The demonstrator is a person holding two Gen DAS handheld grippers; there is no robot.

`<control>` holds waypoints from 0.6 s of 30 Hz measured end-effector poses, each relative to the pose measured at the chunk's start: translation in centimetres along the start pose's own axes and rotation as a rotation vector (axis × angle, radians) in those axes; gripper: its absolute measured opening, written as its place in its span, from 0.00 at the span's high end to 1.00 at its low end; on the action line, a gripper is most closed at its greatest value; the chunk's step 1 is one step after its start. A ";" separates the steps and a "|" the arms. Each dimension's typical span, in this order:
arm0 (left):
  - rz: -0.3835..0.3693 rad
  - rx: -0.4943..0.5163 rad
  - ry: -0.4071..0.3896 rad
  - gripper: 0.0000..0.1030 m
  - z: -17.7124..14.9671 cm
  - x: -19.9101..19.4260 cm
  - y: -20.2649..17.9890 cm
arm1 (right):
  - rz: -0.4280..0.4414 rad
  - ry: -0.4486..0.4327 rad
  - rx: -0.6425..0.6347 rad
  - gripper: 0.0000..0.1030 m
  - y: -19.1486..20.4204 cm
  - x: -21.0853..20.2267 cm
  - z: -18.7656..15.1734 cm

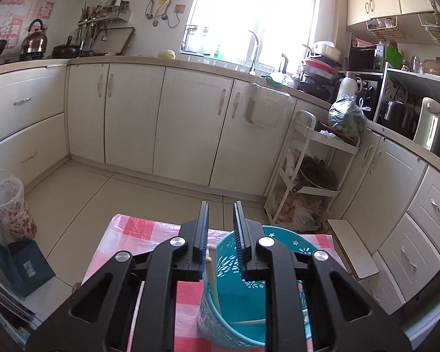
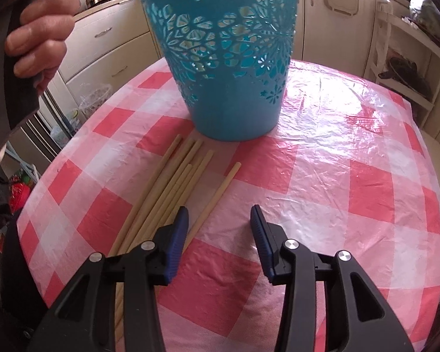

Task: Organize utensils
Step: 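Open the left gripper to drop the stick into the basket, then grasp a loose wooden stick on the cloth with the right gripper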

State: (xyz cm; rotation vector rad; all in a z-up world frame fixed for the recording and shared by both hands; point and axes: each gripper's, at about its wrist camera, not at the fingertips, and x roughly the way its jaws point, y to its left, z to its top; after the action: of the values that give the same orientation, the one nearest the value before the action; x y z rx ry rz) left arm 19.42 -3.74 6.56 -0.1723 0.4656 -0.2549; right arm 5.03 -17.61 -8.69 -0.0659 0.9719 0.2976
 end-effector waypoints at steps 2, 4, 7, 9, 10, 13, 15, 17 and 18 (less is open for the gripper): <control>-0.003 -0.007 -0.010 0.71 0.0 -1.2 0.5 | -0.008 0.007 -0.055 0.60 0.4 -0.2 -0.3; -0.005 -0.011 -0.022 0.64 0.1 -2.4 1.0 | 0.010 0.022 -0.108 0.64 0.4 -0.5 -0.6; -0.015 -0.022 -0.030 0.60 -0.1 -4.5 2.1 | 0.072 0.088 -0.151 0.65 -0.8 -0.9 -0.6; -0.019 -0.028 -0.028 0.58 -0.5 -5.8 2.9 | 0.081 0.132 -0.116 0.66 -2.0 -0.9 -0.2; -0.022 -0.031 -0.025 0.57 -0.7 -6.2 3.1 | 0.063 0.144 -0.081 0.66 -2.6 -0.8 -0.1; -0.028 -0.046 -0.002 0.51 -2.0 -7.1 4.0 | 0.021 0.133 -0.010 0.66 -2.8 -0.7 -0.1; -0.030 -0.062 0.035 0.50 -3.3 -7.1 4.7 | -0.035 0.103 -0.024 0.65 -1.7 -0.6 -0.4; -0.029 -0.079 0.076 0.50 -4.5 -6.9 5.4 | -0.020 0.090 -0.052 0.75 -1.0 -0.6 -0.6; -0.029 -0.083 0.093 0.50 -5.0 -6.8 5.6 | -0.001 0.097 -0.078 0.84 -0.7 -0.6 -0.6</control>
State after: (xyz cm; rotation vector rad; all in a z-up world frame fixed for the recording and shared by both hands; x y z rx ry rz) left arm 12.33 3.03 3.76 -0.2496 0.5665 -0.2728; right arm 4.42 -18.56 -8.59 -0.1533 1.0564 0.3340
